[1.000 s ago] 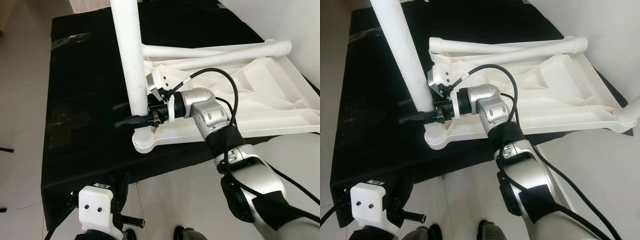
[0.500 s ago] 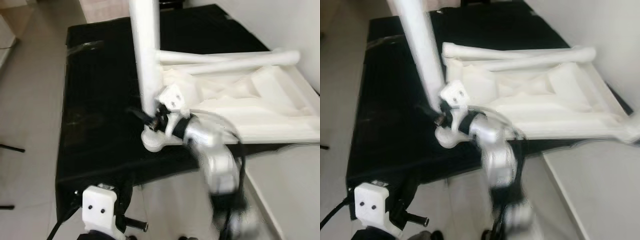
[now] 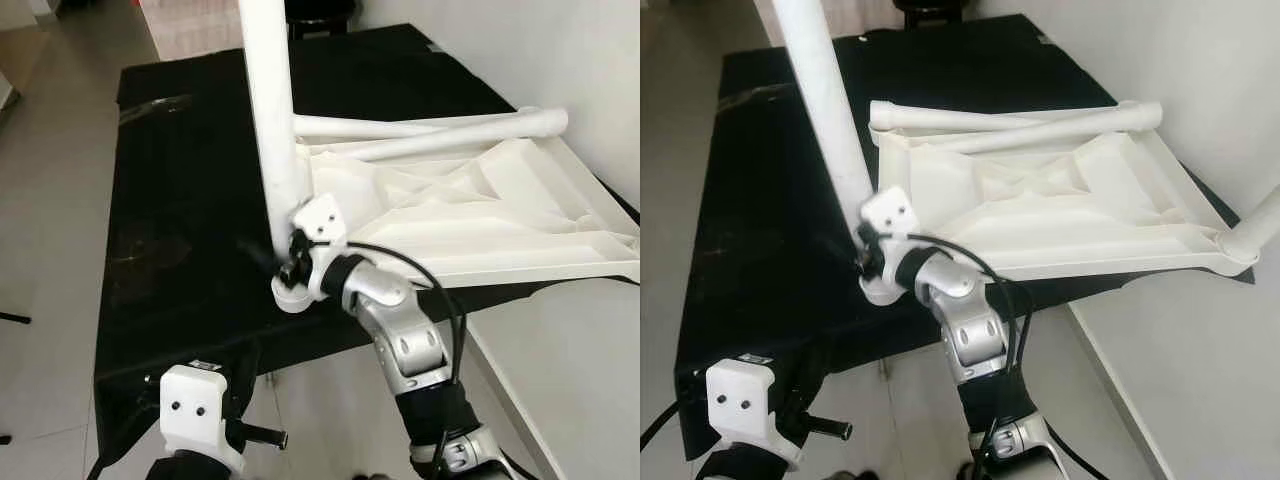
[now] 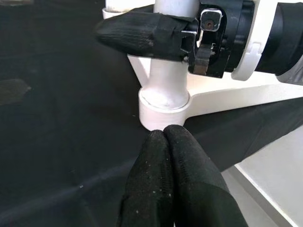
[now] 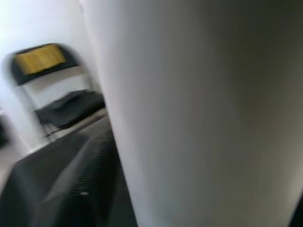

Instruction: Building children table

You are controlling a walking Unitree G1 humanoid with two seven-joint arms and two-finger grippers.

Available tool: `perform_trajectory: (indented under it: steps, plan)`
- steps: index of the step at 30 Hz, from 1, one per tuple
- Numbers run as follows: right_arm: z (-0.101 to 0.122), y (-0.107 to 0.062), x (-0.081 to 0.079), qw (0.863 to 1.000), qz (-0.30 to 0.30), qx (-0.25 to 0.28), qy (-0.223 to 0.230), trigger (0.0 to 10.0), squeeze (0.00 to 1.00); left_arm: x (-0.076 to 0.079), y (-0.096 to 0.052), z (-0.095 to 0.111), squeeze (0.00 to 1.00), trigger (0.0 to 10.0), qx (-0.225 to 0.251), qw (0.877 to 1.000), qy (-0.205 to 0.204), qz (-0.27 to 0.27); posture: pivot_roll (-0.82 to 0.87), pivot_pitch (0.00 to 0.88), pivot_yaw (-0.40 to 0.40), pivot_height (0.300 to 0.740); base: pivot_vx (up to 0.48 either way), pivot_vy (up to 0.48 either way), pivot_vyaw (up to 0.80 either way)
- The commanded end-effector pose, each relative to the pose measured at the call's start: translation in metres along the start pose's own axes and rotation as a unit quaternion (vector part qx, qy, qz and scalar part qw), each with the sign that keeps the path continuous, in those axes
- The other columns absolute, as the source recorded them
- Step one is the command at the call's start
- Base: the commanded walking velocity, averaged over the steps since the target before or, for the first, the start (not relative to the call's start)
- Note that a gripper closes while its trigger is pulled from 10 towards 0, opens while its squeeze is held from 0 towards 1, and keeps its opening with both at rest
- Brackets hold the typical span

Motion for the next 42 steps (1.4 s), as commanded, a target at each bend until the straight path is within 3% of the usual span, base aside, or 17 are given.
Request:
perform_trajectory:
  steps: [1,3,4,5,8,13,23,24,25,31,36,40,41,42]
  plan:
    - [0.006,0.010,-0.009,0.998,0.062,0.002,0.006,10.0,1.00,0.001,-0.002,-0.003,0.00,10.0,-0.010,1.000,-0.001,0.000,-0.01,0.220,-0.012,0.740,0.000,0.000,0.00]
    - [0.022,0.014,-0.008,0.991,0.135,0.003,0.000,10.0,1.00,0.002,-0.003,-0.001,0.00,10.0,-0.009,1.000,-0.001,0.000,0.00,0.229,-0.015,0.740,0.000,0.000,0.00]
    - [0.022,0.014,-0.008,0.991,0.135,0.003,0.000,10.0,1.00,0.002,-0.003,-0.001,0.00,10.0,-0.009,1.000,-0.001,0.000,0.00,0.229,-0.015,0.740,0.000,0.000,0.00]
    - [0.036,0.014,-0.010,0.977,0.212,0.000,-0.011,10.0,0.00,0.003,-0.004,0.000,0.00,10.0,-0.009,1.000,-0.001,0.001,0.02,0.239,-0.013,0.740,0.000,0.000,0.00]
    - [0.045,0.013,-0.012,0.964,0.265,-0.006,-0.014,10.0,0.00,0.003,-0.005,0.001,0.00,10.0,-0.009,1.000,0.000,0.001,0.02,0.239,-0.013,0.740,0.000,0.000,0.00]
    - [0.052,0.009,-0.002,0.940,0.329,-0.075,-0.050,10.0,0.00,0.005,-0.008,0.003,0.00,10.0,-0.011,1.000,0.003,0.001,0.05,0.262,-0.013,0.740,0.000,0.000,0.00]
    - [0.065,0.007,0.009,0.926,0.357,-0.105,-0.060,10.0,0.00,0.005,-0.013,0.004,0.00,10.0,-0.017,1.000,0.003,0.001,0.06,0.282,-0.012,0.740,0.000,0.000,0.00]
    - [0.067,0.006,0.012,0.923,0.363,-0.116,-0.062,9.5,0.00,0.006,-0.014,0.004,0.00,10.0,-0.018,1.000,0.003,0.001,0.07,0.285,-0.010,0.740,0.000,0.000,0.00]
    - [0.067,0.005,0.014,0.918,0.370,-0.124,-0.063,0.0,0.00,0.006,-0.014,0.004,0.00,10.0,-0.020,1.000,0.003,0.000,0.07,0.287,-0.009,0.740,0.000,0.000,0.00]
    - [0.066,0.002,0.018,0.913,0.378,-0.139,-0.059,0.0,0.00,0.005,-0.015,0.004,0.00,10.0,-0.023,1.000,0.004,0.000,0.07,0.286,-0.002,0.740,0.000,0.000,0.00]
    - [0.057,-0.003,0.024,0.918,0.367,-0.137,-0.056,0.0,0.00,0.005,-0.014,0.003,0.00,10.0,-0.023,1.000,0.004,-0.001,0.06,0.282,0.001,0.740,0.000,0.000,0.00]
    - [0.034,0.004,0.038,0.960,0.233,-0.133,-0.075,0.0,0.00,0.005,-0.013,0.002,0.00,10.0,-0.023,1.000,0.002,-0.002,0.04,0.278,-0.001,0.740,0.000,0.000,0.00]
    - [0.034,0.004,0.038,0.960,0.233,-0.133,-0.075,0.0,0.00,0.005,-0.013,0.002,0.00,10.0,-0.023,1.000,0.002,-0.002,0.04,0.278,-0.001,0.740,0.000,0.000,0.00]
    - [0.020,0.009,0.037,0.975,0.173,-0.129,-0.055,0.0,0.00,0.005,-0.013,0.002,0.00,10.0,-0.022,1.000,0.002,-0.001,0.04,0.278,-0.004,0.740,0.000,0.000,0.00]
Point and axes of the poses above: a point about 5 cm out from each wrist's last joint towards the gripper, its own y axis pointing out of the wrist towards the gripper, its own z axis along the axis of the wrist's last joint, x = y × z, the point moved 2 cm from there along y, pointing out of the wrist towards the gripper, and after that the axes turned 12 degrees about y, right-handed, at the moved point
